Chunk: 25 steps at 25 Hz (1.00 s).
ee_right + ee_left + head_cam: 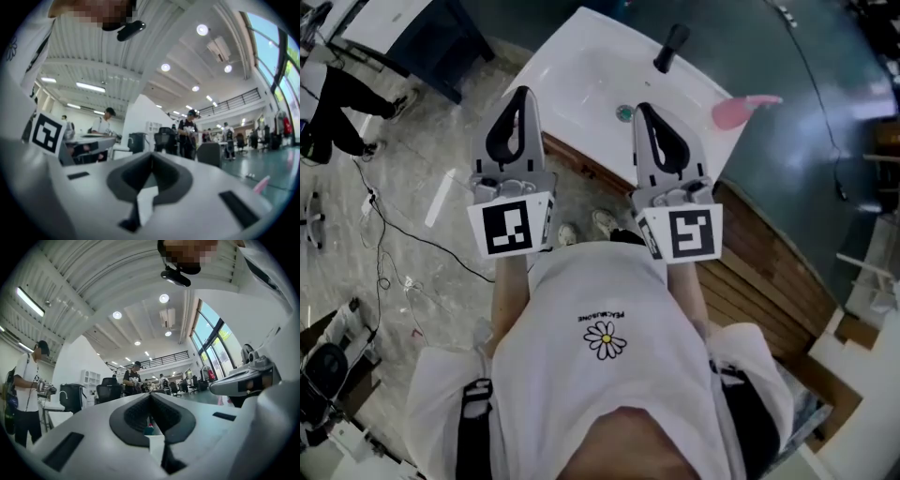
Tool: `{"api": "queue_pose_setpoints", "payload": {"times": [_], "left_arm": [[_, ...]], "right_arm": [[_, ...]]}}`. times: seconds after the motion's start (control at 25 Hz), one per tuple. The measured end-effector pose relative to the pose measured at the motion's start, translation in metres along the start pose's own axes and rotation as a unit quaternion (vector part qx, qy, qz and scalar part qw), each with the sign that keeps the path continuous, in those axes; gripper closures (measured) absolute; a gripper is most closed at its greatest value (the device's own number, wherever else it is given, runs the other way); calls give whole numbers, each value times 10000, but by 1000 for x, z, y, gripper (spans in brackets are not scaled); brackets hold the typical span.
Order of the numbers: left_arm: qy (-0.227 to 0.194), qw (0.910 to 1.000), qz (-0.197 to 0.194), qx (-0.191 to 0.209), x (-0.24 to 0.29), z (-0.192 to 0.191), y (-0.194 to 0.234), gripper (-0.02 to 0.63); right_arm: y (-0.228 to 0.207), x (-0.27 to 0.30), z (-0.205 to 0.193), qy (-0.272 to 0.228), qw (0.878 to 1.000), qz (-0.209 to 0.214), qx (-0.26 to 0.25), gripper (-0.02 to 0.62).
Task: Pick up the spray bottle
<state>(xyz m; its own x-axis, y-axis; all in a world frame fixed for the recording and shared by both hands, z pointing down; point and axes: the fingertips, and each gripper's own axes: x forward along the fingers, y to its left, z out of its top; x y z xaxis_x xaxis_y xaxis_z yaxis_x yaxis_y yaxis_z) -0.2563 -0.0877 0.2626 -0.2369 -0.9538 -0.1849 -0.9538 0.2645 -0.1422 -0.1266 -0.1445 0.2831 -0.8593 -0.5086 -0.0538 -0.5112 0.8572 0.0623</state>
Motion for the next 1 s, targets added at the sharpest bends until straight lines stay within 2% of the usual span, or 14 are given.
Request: {"api": "queue_pose_setpoints", "payload": {"times": [0.08,0.16,0.32,0.52,0.76,1.0], "left_arm": [[-31,9995,-321,54,15,0,-26,586],[-75,9976,-681,-58,26,0,-52,586],[-155,9897,-1401,-229,43,2,-100,586],[-258,9803,-1926,-345,56,5,-145,586],[-375,9696,-2384,-411,64,11,-183,586],[-373,9672,-2487,-363,69,11,-195,586]], "right_arm": [[-21,-13,-1,35,9995,-317,-78,566],[-42,-30,-3,61,9976,-687,-28,565],[-78,-69,-4,116,9885,-1507,21,565],[-109,-108,-6,132,9759,-2177,7,565],[-130,-140,-9,171,9630,-2691,7,566],[-142,-147,-12,153,9595,-2812,84,566]]}}
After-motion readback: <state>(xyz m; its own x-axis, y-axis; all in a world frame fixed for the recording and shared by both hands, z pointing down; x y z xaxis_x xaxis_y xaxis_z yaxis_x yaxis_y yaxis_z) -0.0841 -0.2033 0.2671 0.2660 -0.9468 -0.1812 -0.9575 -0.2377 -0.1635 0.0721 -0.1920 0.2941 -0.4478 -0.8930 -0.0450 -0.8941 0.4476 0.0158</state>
